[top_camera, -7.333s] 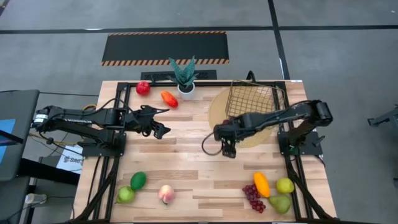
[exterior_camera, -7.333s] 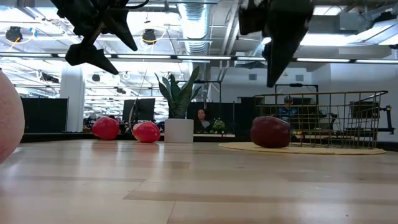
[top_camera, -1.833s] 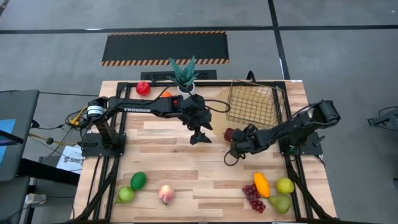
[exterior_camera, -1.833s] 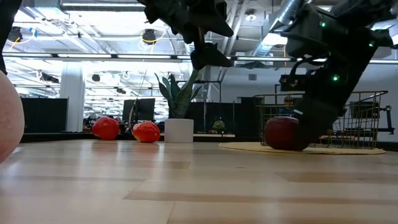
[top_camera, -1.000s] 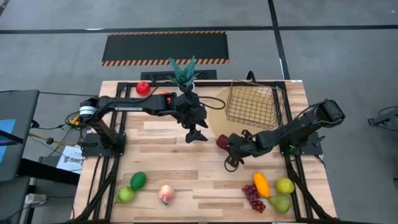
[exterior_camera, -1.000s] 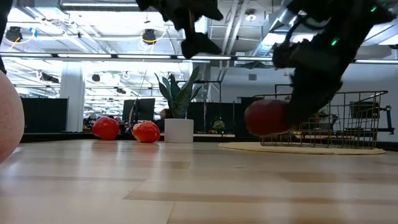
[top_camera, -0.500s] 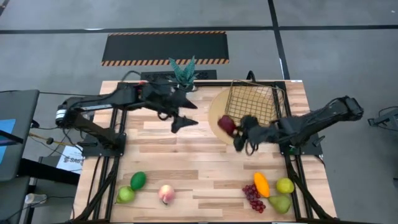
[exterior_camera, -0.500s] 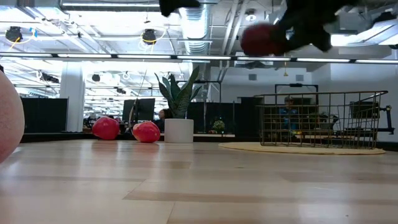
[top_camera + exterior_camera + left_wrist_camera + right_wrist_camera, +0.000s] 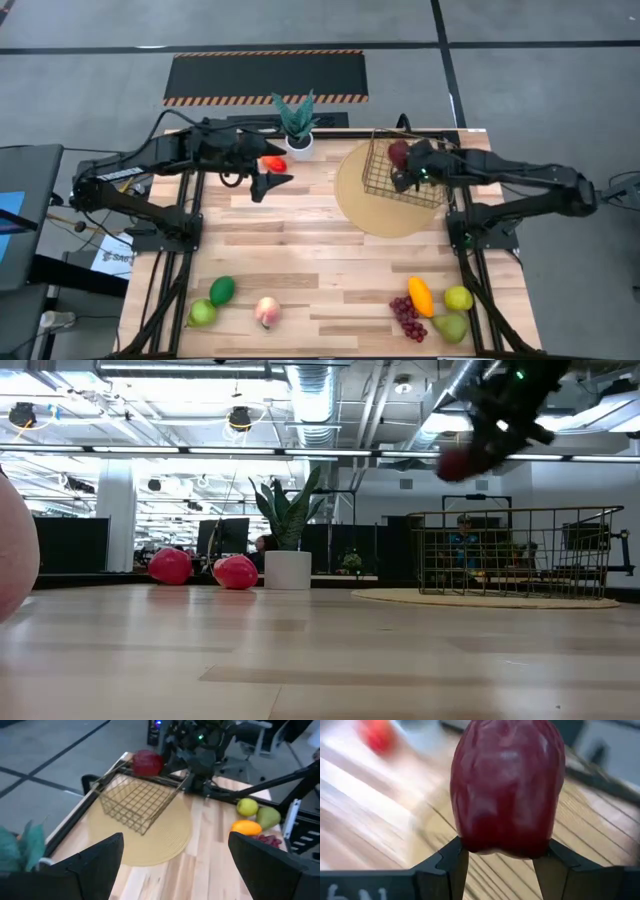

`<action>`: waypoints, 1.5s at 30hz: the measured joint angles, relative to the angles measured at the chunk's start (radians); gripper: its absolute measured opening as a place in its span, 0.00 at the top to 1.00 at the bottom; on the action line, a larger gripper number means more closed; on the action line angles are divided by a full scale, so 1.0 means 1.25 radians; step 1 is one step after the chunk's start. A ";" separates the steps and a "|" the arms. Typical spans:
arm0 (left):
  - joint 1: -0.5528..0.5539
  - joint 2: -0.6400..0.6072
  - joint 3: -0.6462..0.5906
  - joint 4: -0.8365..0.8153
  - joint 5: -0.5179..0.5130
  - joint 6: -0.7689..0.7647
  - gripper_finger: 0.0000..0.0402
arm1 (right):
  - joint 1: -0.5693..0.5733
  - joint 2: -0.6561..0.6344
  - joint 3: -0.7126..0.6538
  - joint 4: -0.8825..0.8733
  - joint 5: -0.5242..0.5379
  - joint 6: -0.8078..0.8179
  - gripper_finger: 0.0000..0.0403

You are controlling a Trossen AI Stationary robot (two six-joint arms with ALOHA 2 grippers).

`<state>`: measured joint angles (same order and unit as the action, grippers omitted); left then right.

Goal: Build produce basket
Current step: Put the dark red apple into the wire basket, then put the yellow mango into the wire basket

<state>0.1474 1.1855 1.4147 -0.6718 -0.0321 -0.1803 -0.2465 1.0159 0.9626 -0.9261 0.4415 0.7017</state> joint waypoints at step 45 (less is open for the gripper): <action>0.000 -0.007 0.000 -0.062 -0.071 -0.001 0.13 | -0.260 0.188 0.066 -0.173 -0.331 -0.203 0.38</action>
<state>0.1474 1.1770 1.4143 -0.7495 -0.1209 -0.1817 -0.5721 1.2510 1.0449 -1.1422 0.0283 0.4480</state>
